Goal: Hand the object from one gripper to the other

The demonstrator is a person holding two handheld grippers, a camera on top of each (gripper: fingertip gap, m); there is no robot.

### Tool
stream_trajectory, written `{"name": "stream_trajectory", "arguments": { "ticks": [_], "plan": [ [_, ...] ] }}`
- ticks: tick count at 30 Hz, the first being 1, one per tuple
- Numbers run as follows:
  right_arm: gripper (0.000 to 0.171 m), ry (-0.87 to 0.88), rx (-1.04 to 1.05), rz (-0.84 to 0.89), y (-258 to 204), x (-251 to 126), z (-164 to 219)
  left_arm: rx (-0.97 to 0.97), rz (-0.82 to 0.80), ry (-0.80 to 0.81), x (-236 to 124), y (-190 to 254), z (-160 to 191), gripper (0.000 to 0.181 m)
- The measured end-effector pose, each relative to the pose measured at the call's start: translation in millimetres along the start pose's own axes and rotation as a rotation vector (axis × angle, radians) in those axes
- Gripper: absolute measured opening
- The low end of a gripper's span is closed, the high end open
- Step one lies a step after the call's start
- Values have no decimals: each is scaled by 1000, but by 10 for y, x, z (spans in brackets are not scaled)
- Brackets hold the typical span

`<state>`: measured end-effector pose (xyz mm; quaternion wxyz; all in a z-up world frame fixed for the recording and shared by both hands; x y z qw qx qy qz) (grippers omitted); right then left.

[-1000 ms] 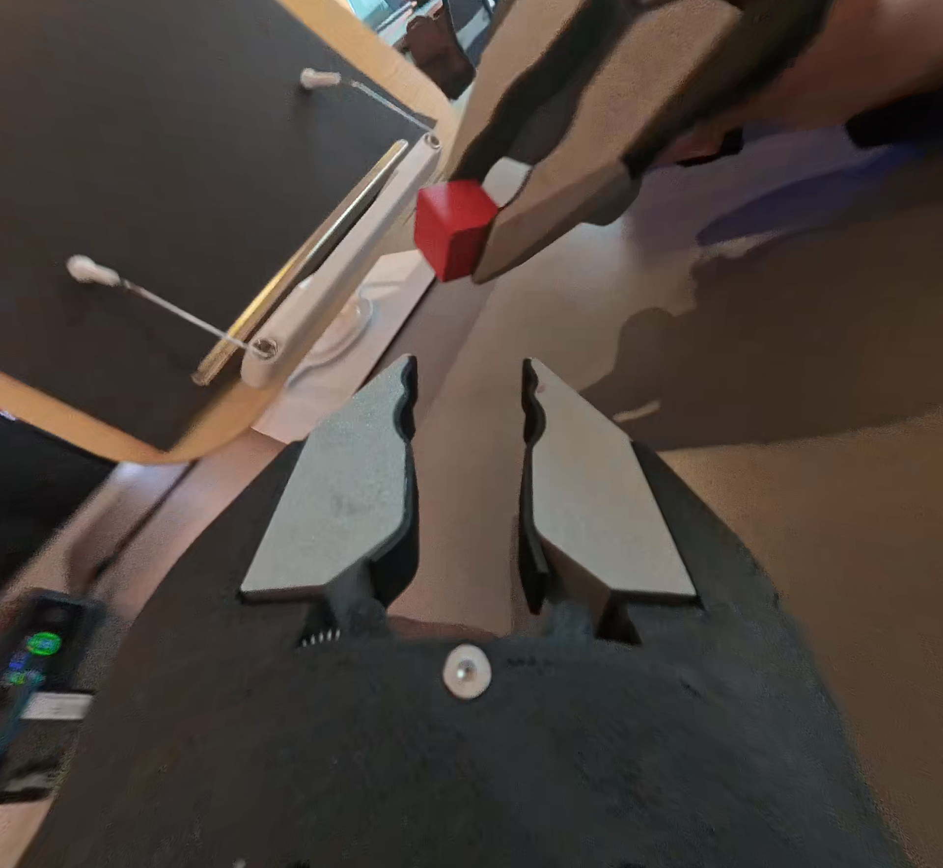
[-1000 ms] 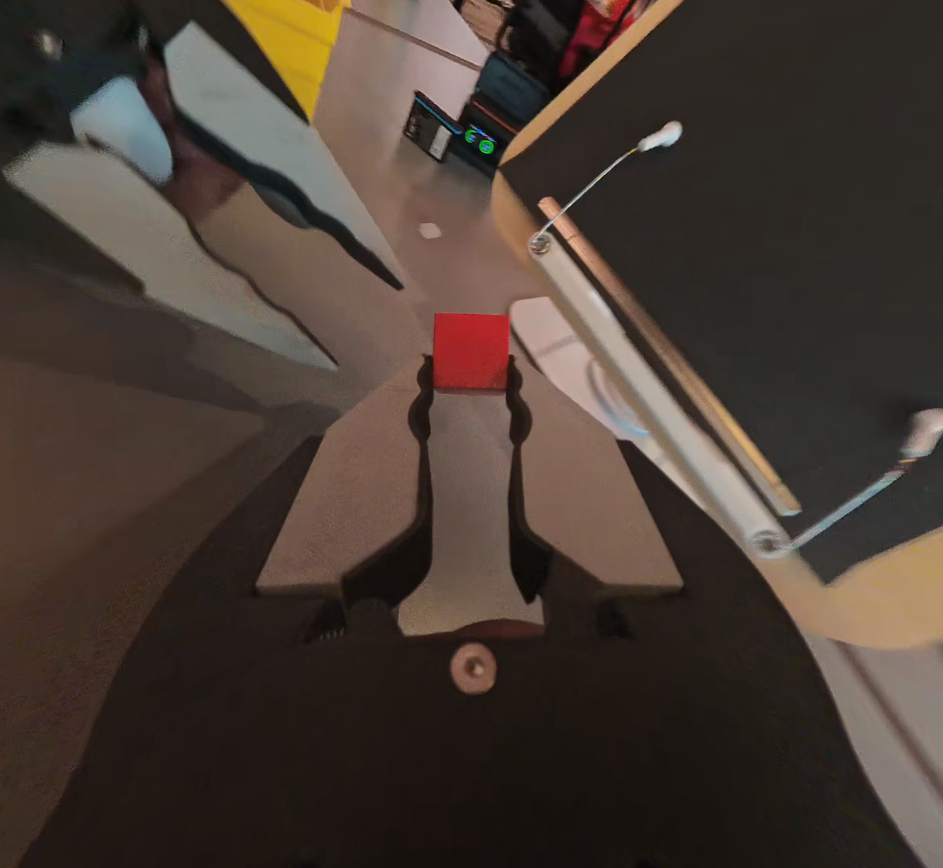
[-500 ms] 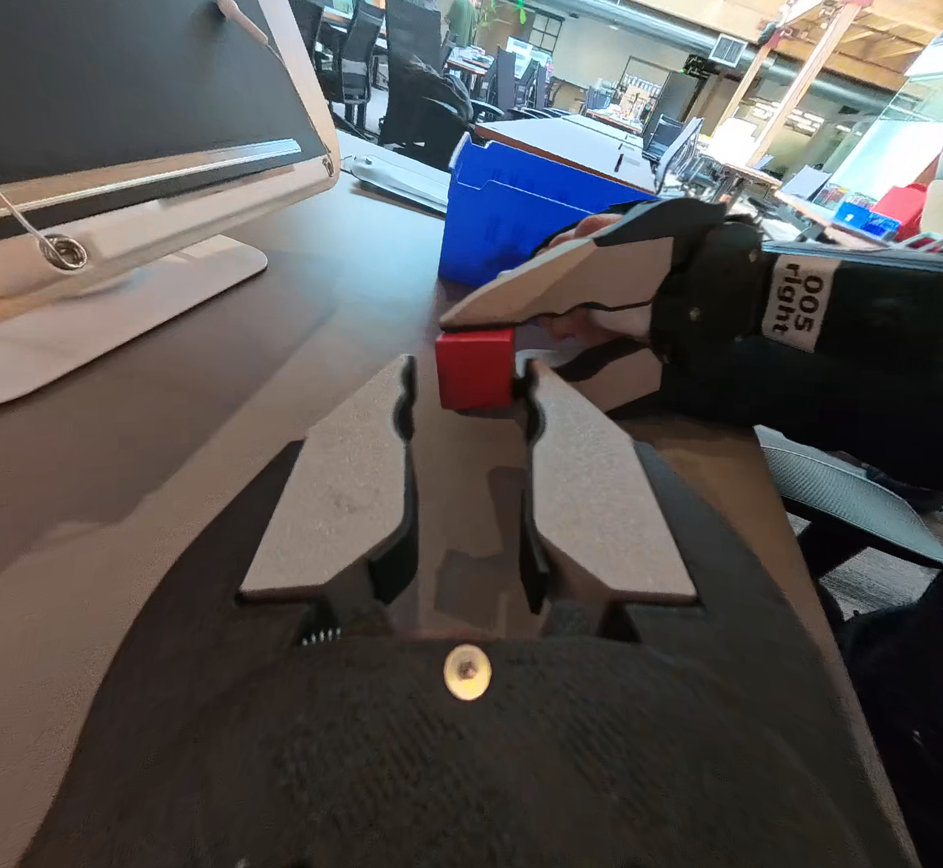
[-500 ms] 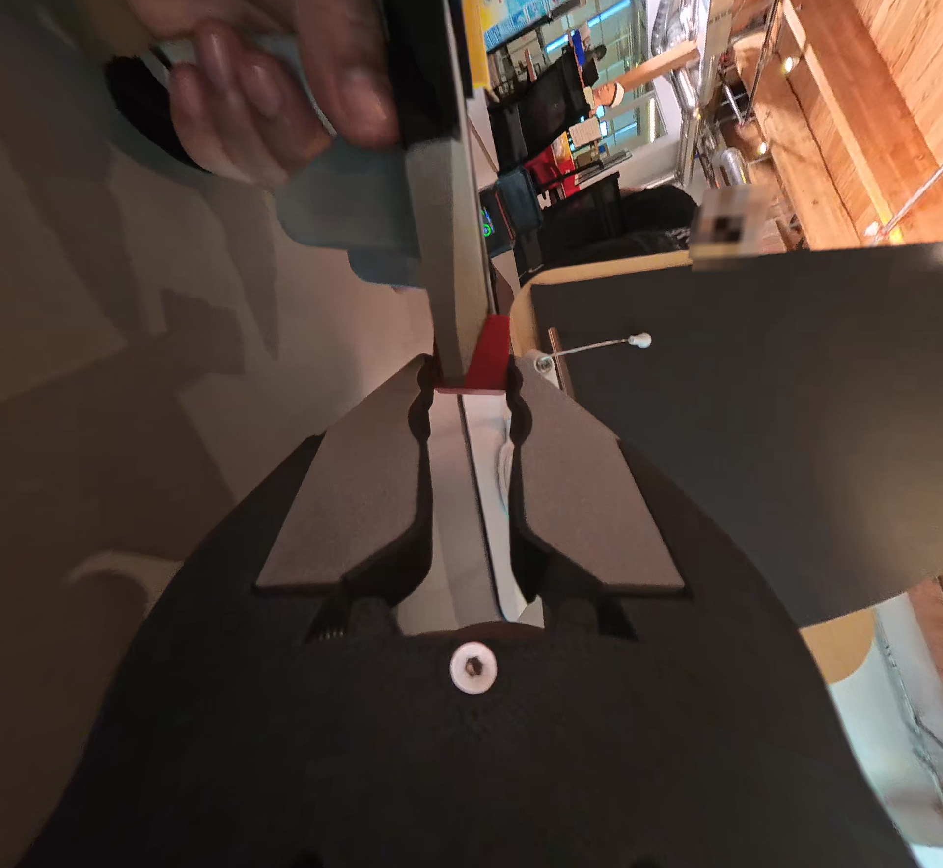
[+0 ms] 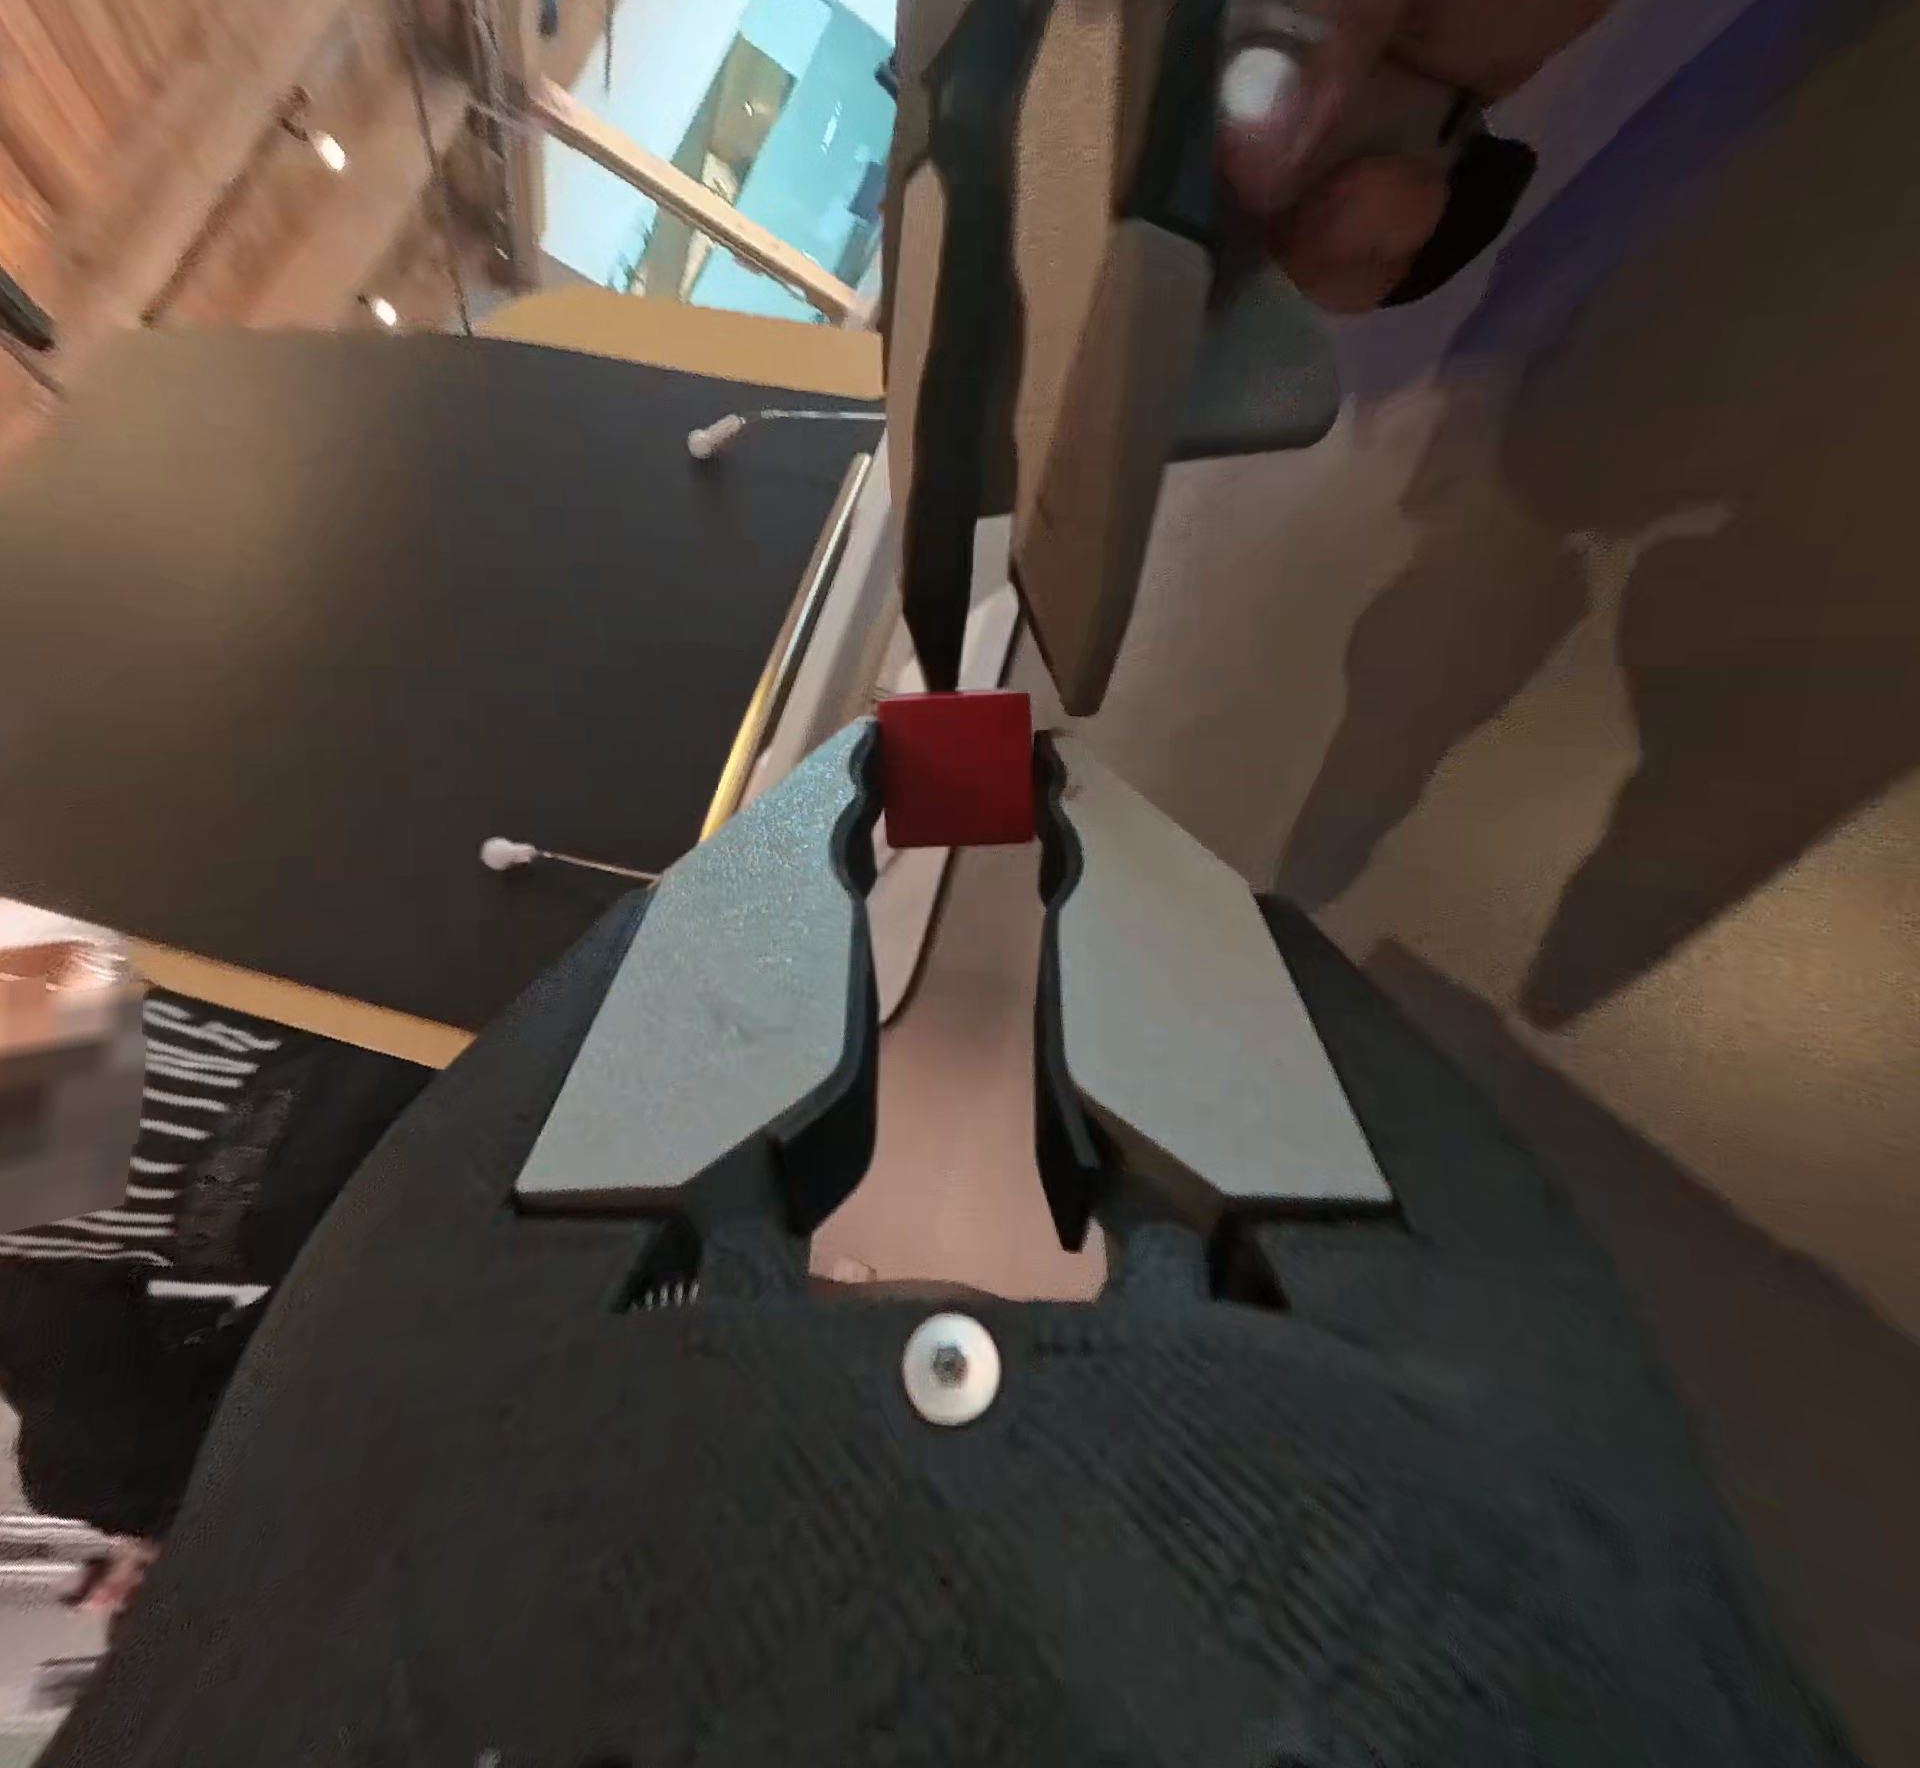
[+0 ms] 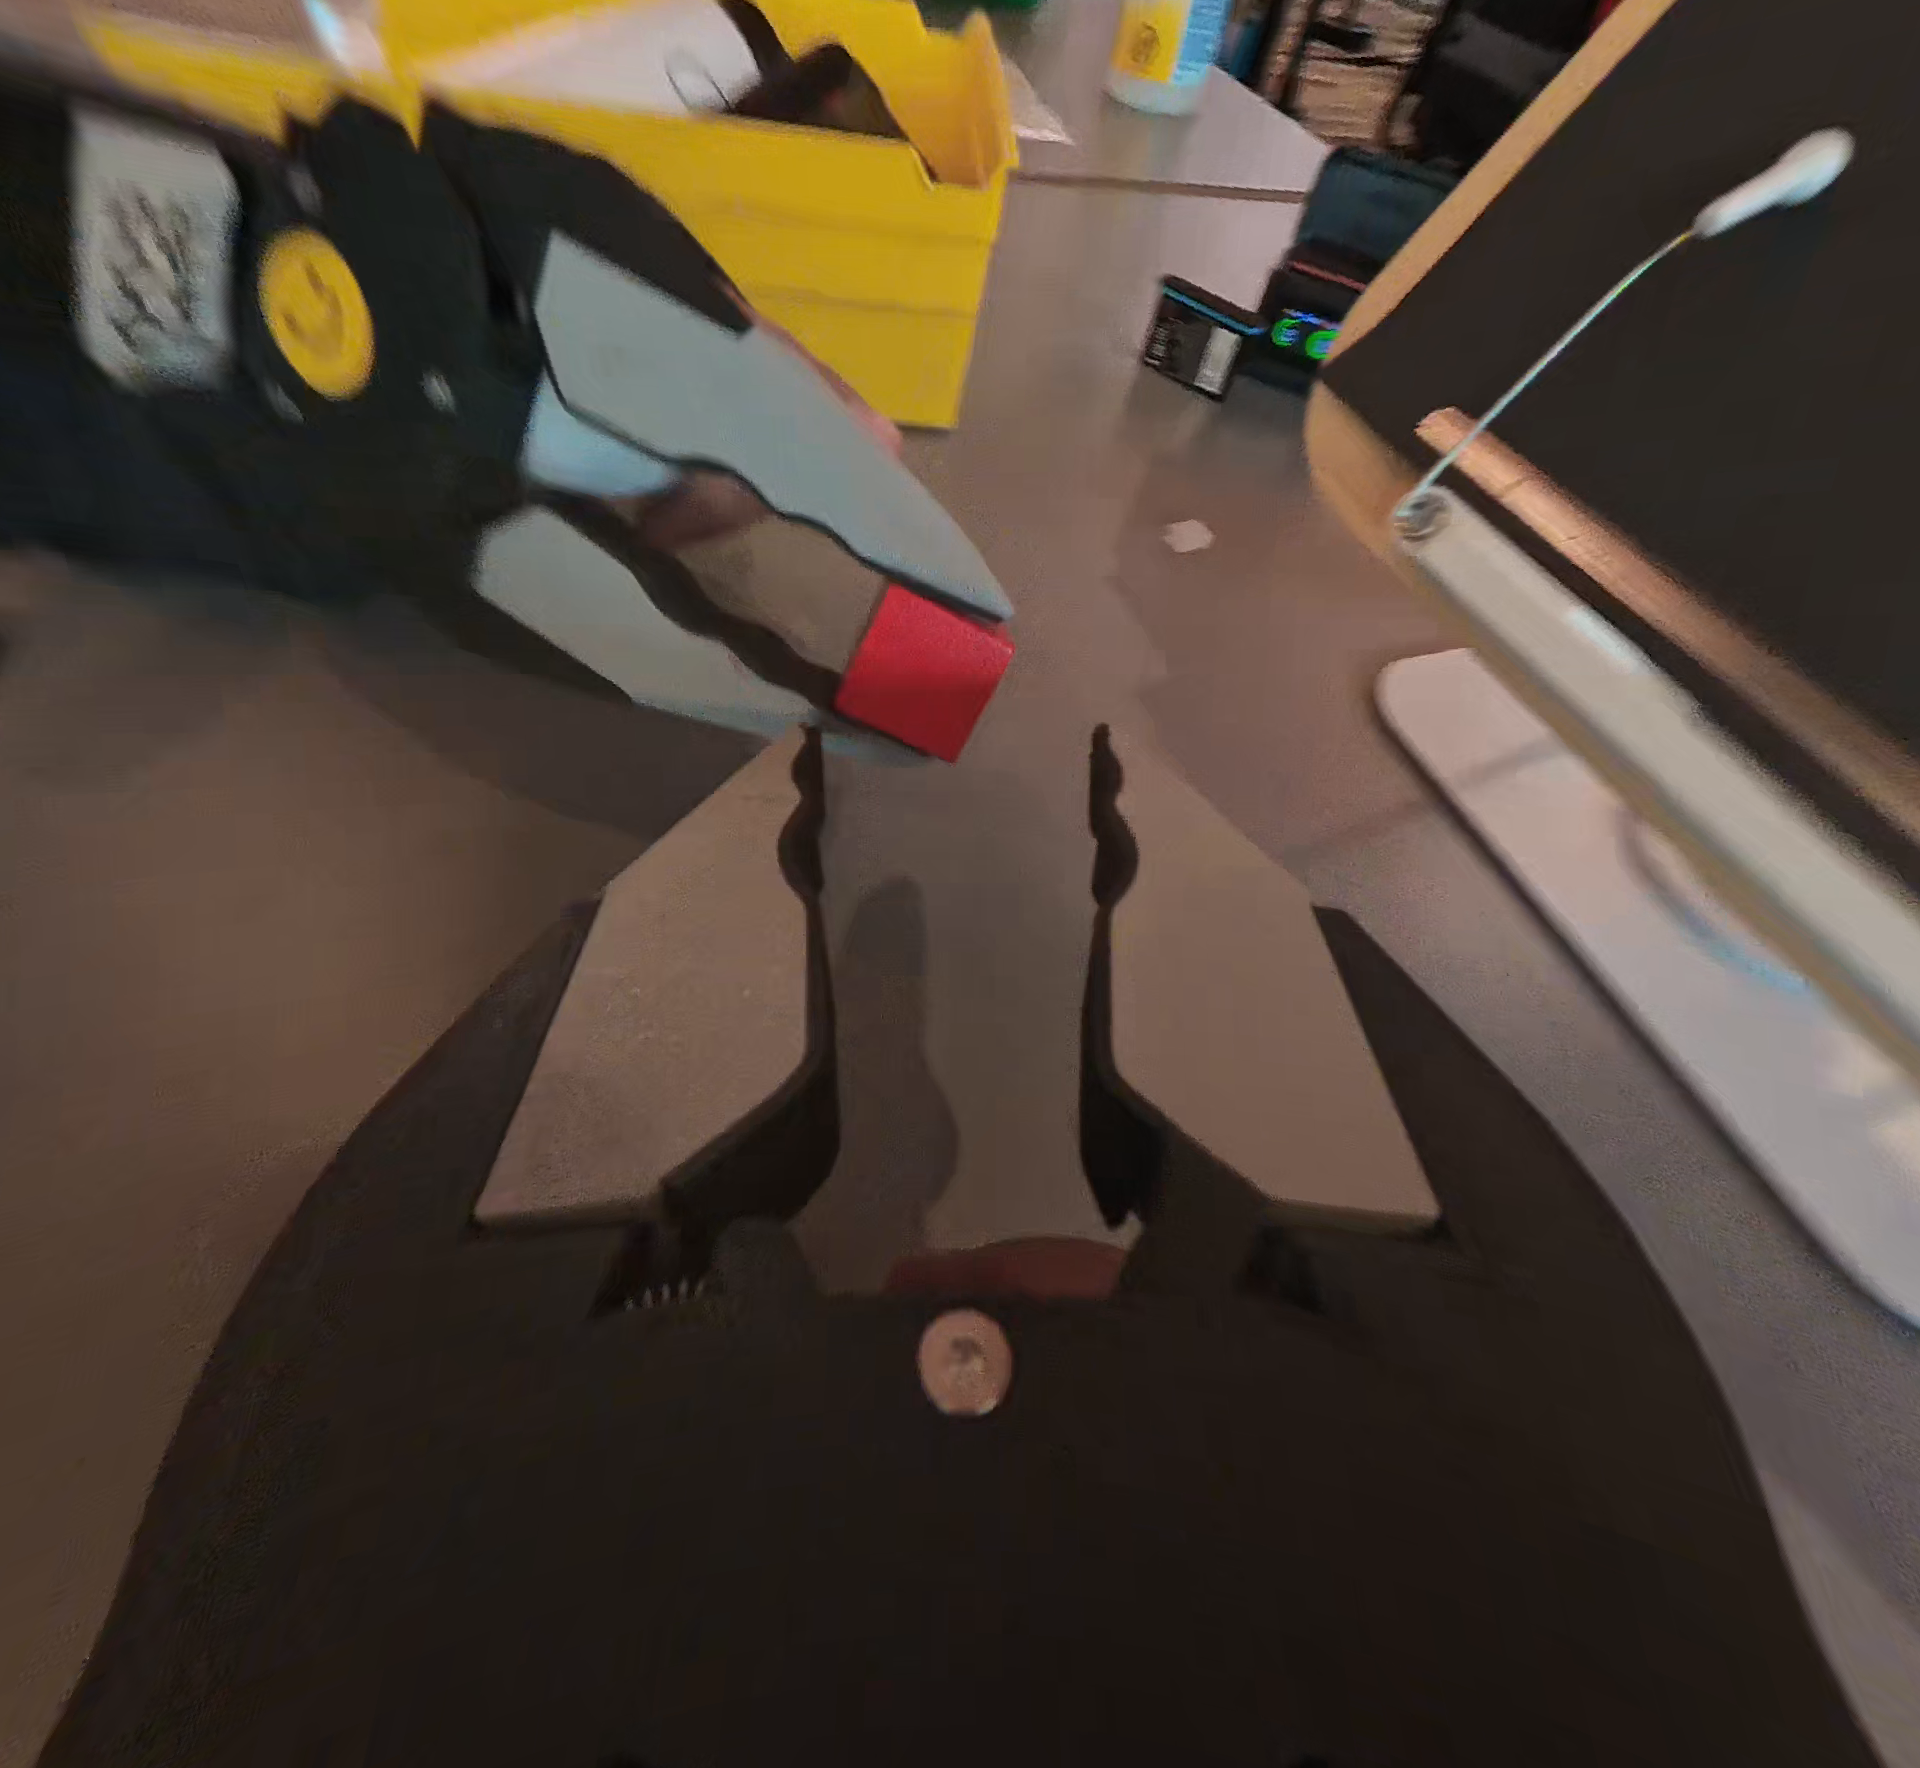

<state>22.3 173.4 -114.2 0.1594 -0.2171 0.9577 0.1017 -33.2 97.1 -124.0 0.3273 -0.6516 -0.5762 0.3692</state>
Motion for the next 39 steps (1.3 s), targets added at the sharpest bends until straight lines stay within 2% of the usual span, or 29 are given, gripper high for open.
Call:
{"name": "stream_trajectory", "arguments": {
  "ticks": [4, 6, 8, 10, 13, 15, 19, 28, 30, 33, 35, 38, 39],
  "plan": [
    [50, 104, 276, -184, 19, -5, -35, 80, -40, 24, -9, 19, -50, 27],
    [44, 118, 355, -250, 11, 15, -22, 111, -57, 24, -1, 38, -55, 27],
    [38, 86, 370, -269, -7, 58, 29, 135, -66, 22, 10, 58, -67, 27],
    [23, 48, 324, -236, -20, 98, 69, 129, -51, 13, 26, 95, -68, 27],
    [23, 24, 239, -146, 6, 90, 55, 107, -62, -2, 45, 98, -43, 30],
    [23, 11, 145, -21, 83, 42, 45, 11, -37, -28, 50, 78, -12, 31],
    [23, -60, -127, 243, 207, -64, 32, -348, 99, -10, 54, 32, 42, 38],
    [24, -122, -636, 390, -65, 6, -38, -1014, 314, 83, 27, -161, 151, 52],
    [24, -136, -708, 393, -157, 58, -45, -1083, 355, 94, 30, -164, 161, 53],
    [24, -153, -804, 462, -193, 89, -62, -1120, 395, 118, 14, -161, 151, 42],
    [24, -164, -833, 443, -221, 107, -45, -1144, 432, 146, 4, -149, 118, 38],
    [24, -187, -901, 448, -260, 135, -25, -1230, 531, 164, 11, -96, 63, 51],
    [24, -178, -902, 452, -276, 140, -36, -1236, 522, 143, 26, -94, 82, 40]
  ]
}}
Point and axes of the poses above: each gripper's, where its closed fingertips meet, x out along the fingers, z out of its underside, y = z × x across the jaws, the point moved 6 cm from there along -x, back along the fingers
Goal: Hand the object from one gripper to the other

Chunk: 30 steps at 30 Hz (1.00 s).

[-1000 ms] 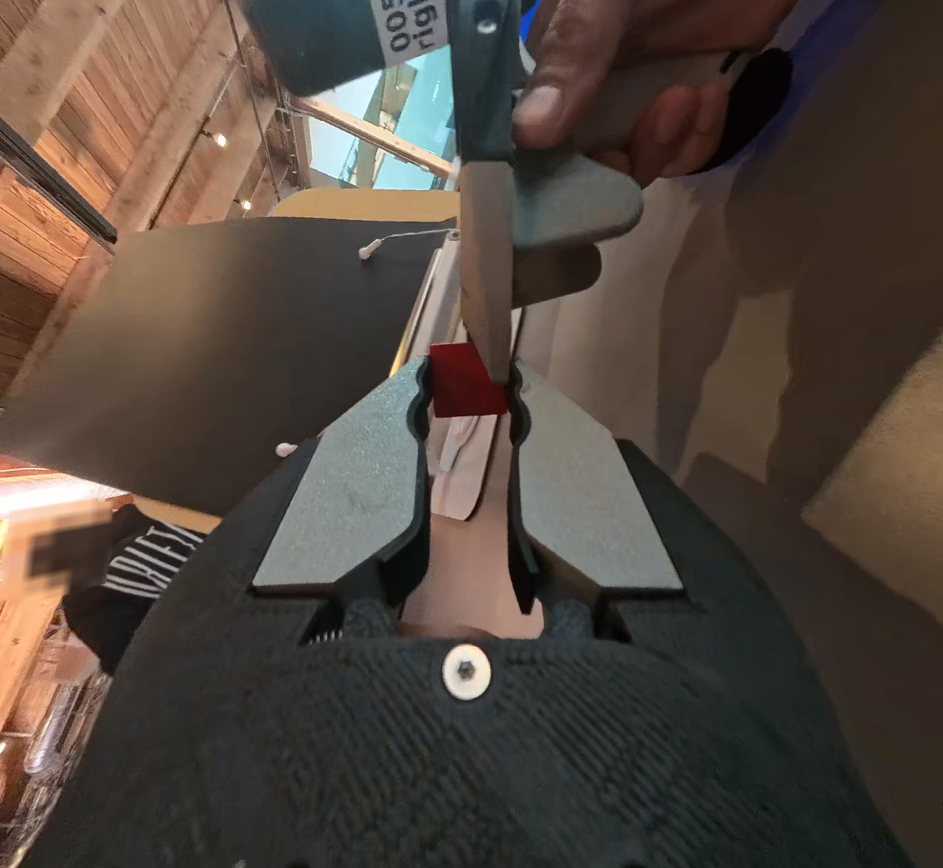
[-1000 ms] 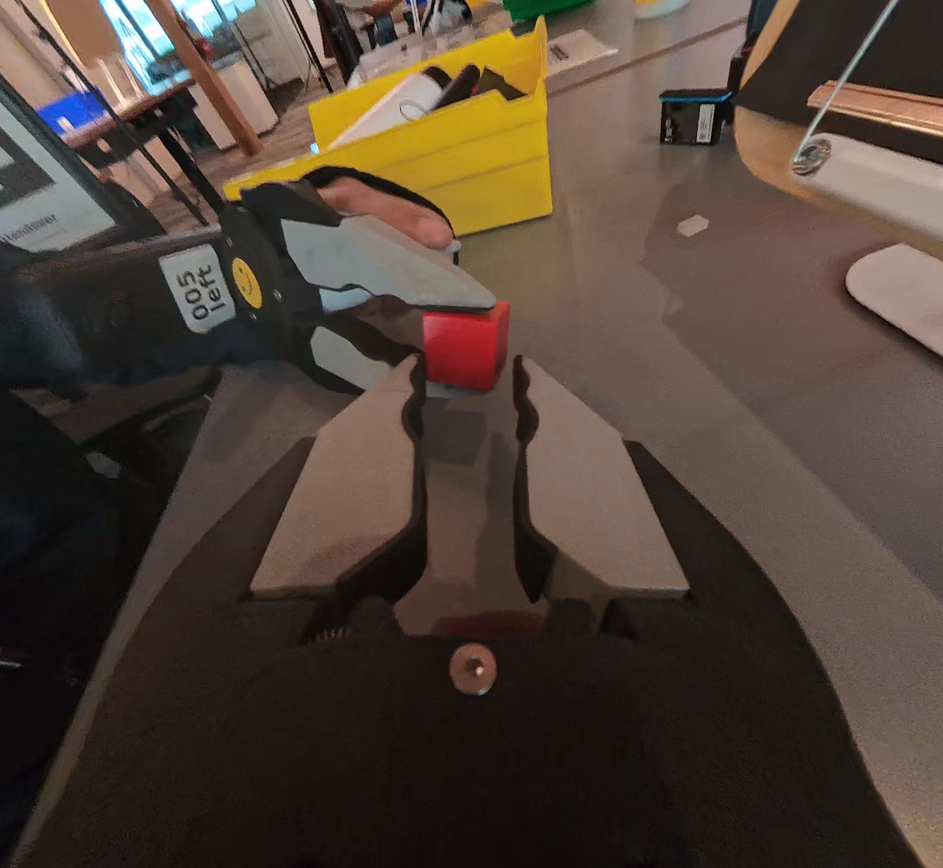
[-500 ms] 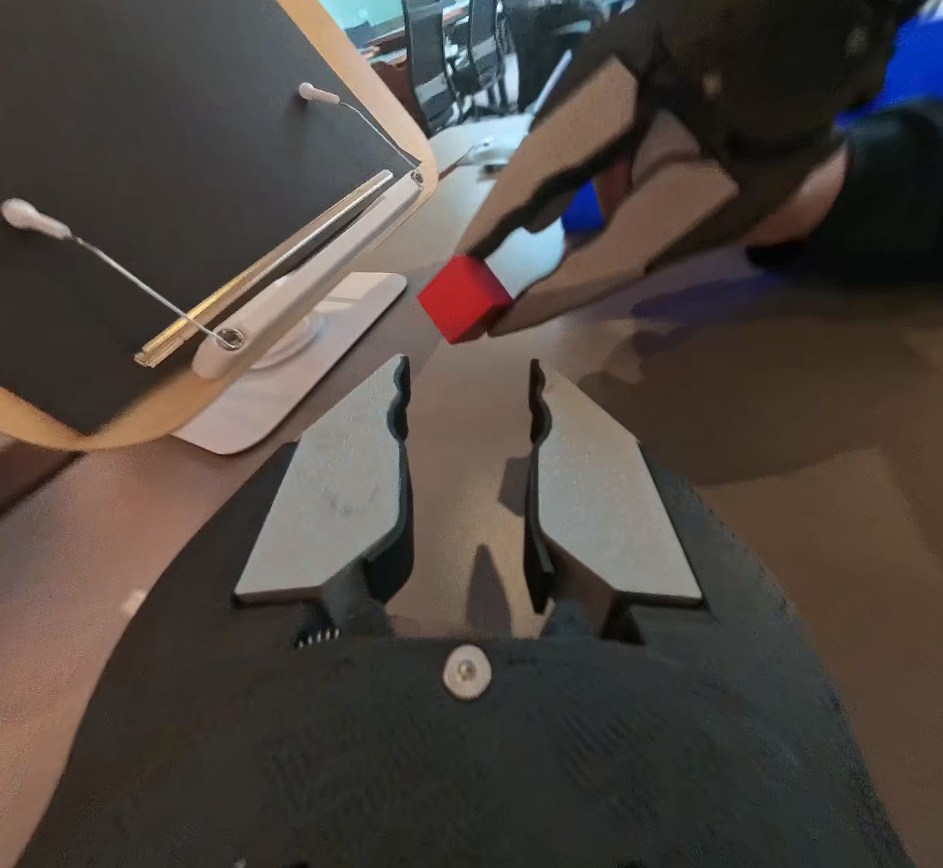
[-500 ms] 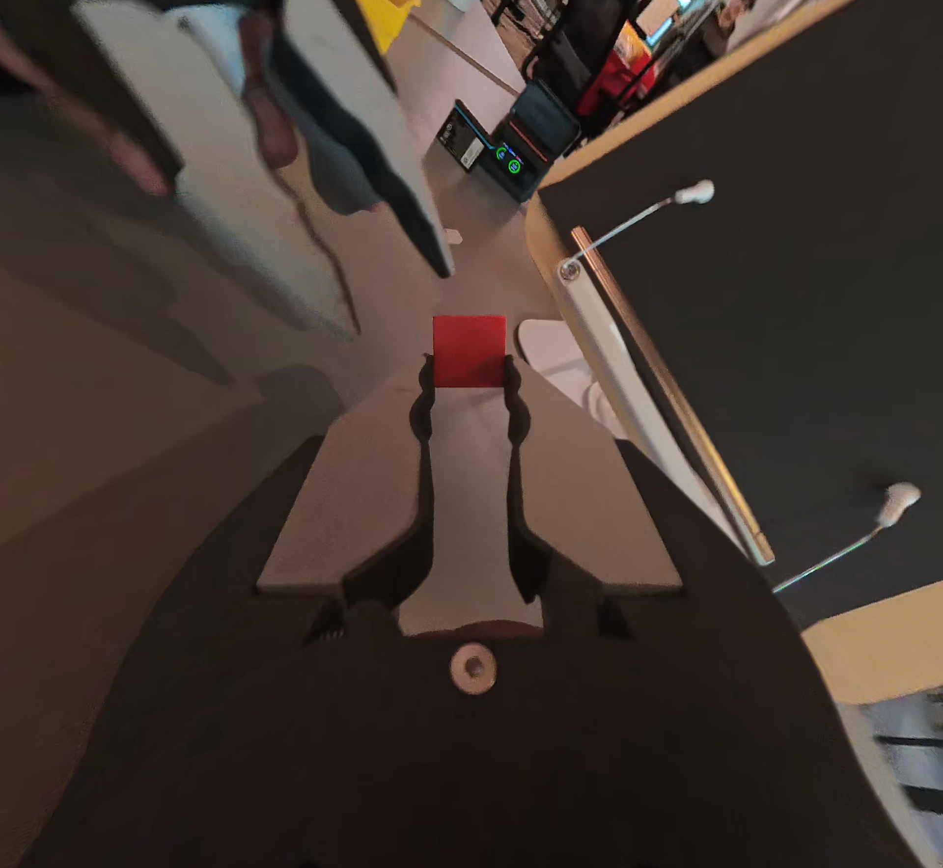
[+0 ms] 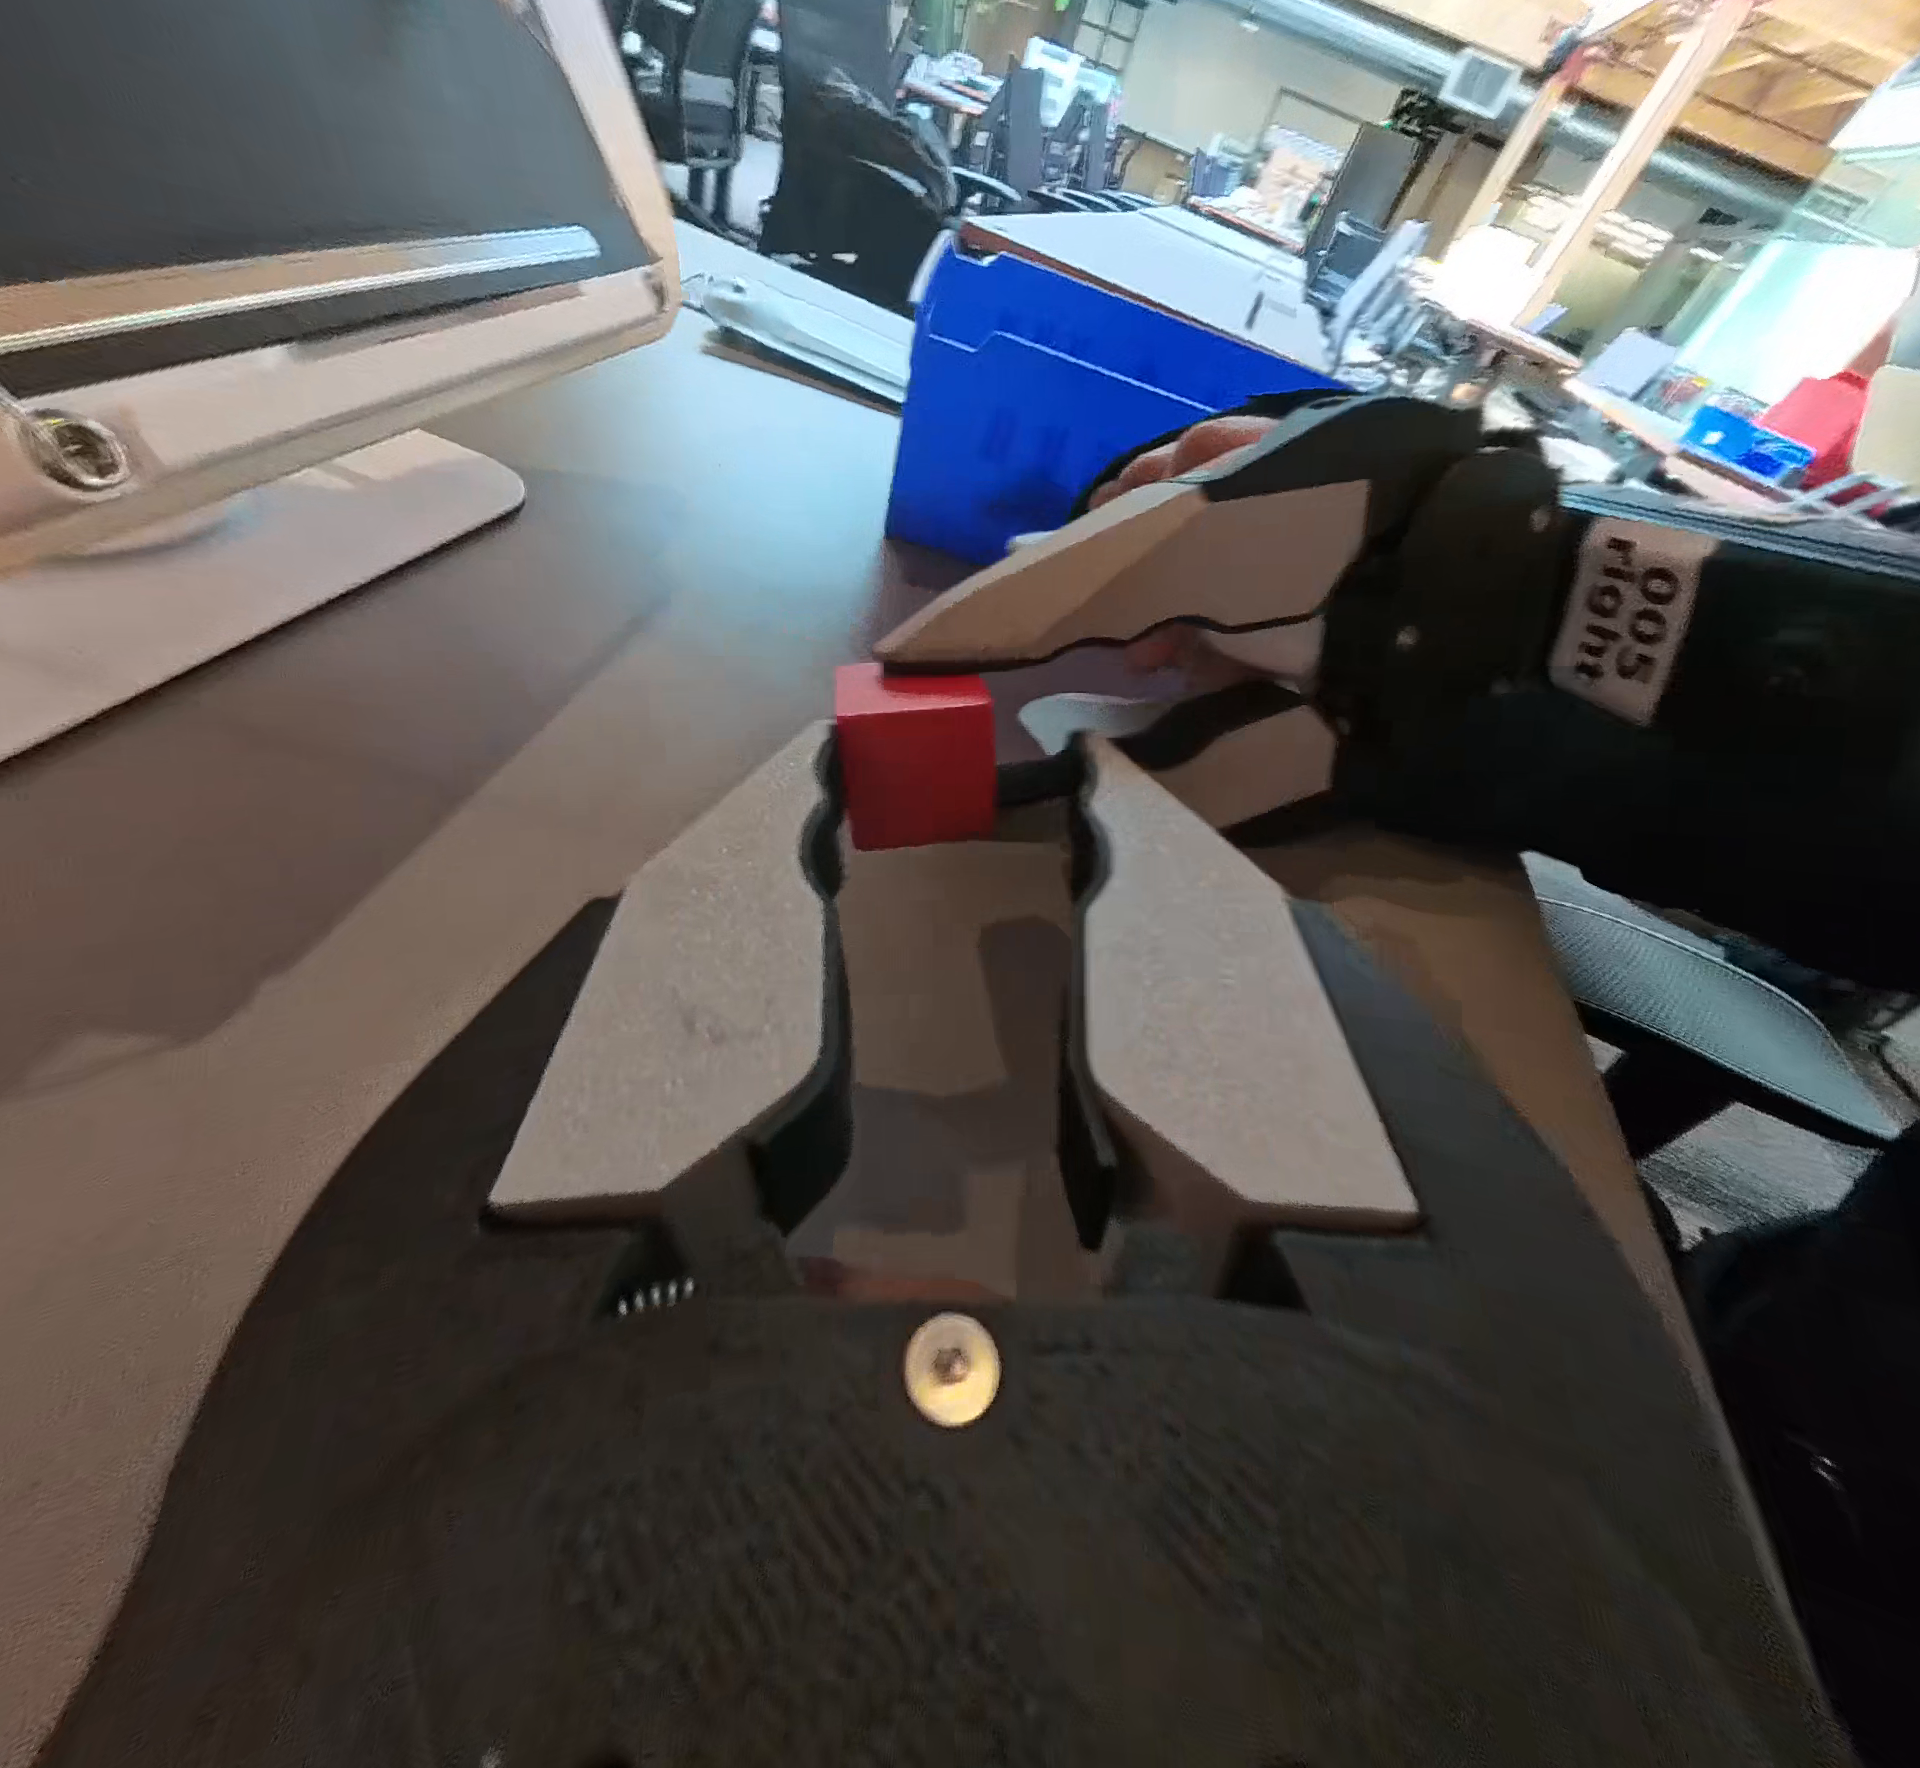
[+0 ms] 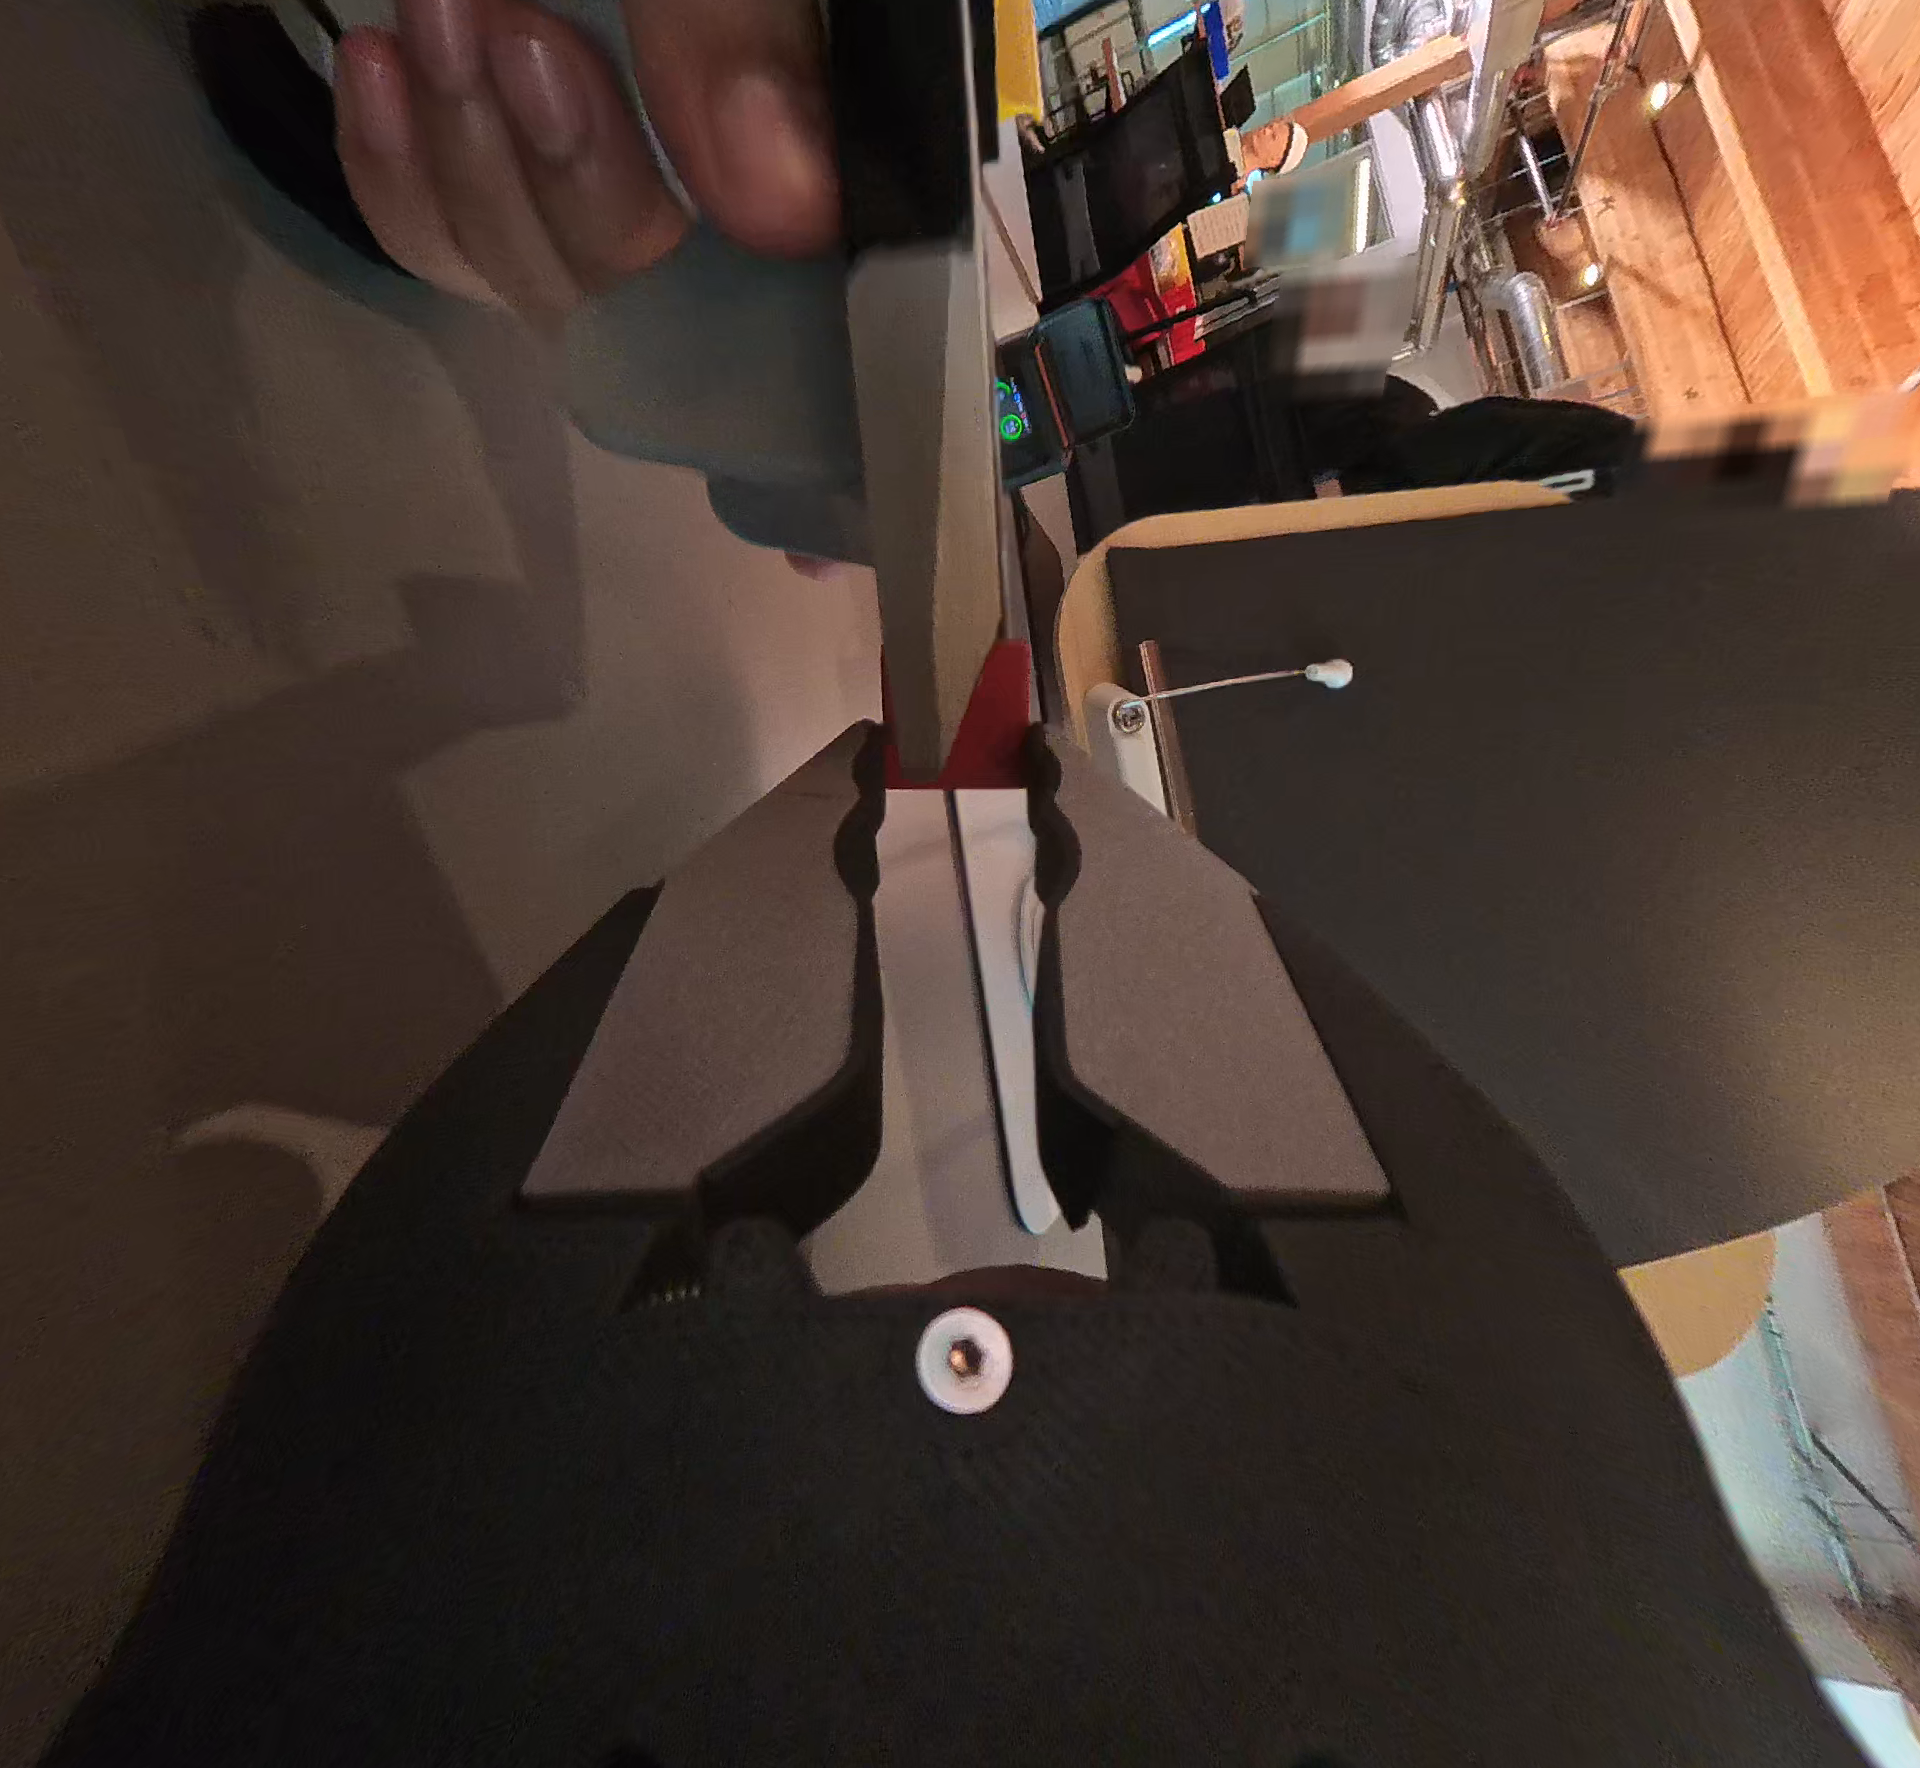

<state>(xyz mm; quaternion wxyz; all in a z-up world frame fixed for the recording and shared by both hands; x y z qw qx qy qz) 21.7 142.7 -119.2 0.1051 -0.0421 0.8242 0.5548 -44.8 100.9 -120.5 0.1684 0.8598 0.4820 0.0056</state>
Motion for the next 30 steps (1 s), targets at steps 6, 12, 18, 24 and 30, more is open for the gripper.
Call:
{"name": "stream_trajectory", "arguments": {
  "ticks": [6, 12, 18, 24, 30],
  "plan": [
    [24, -12, 150, -74, 13, 15, 74, 313, -262, -51, -51, -136, -18, 27],
    [44, 124, 793, -290, 245, 1, 183, 884, -542, -131, -52, -83, -9, 27],
    [47, 287, 1230, -560, 227, 50, 236, 1172, -547, -100, 45, 128, 41, 27],
    [26, 241, 1255, -621, 106, 120, 238, 1195, -566, -147, 102, 120, 110, 27],
    [26, 58, 915, -332, 170, 109, 341, 960, -505, -151, 106, 59, 117, 41]
  ]
}}
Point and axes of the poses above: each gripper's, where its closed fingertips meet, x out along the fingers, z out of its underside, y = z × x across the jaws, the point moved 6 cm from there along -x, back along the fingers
